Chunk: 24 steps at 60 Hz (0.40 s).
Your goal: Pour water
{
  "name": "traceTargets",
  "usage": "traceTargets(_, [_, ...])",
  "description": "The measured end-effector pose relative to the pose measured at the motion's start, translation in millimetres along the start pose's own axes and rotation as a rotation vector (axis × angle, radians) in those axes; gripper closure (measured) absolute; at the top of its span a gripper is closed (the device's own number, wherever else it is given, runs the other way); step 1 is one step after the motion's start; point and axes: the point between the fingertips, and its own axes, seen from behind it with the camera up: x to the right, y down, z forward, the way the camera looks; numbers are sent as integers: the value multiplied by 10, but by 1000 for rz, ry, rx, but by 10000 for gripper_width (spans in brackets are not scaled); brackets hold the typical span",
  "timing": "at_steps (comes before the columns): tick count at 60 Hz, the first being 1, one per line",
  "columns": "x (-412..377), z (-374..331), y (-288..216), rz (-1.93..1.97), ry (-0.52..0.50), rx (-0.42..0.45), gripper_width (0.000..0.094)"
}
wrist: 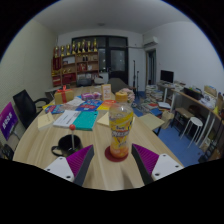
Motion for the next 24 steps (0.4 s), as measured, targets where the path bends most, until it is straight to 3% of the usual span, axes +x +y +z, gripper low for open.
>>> traceTargets(10, [-702, -1157, -24, 0, 19, -49, 101])
traceTargets(24, [-1336, -2351, -167, 44, 21, -46, 104])
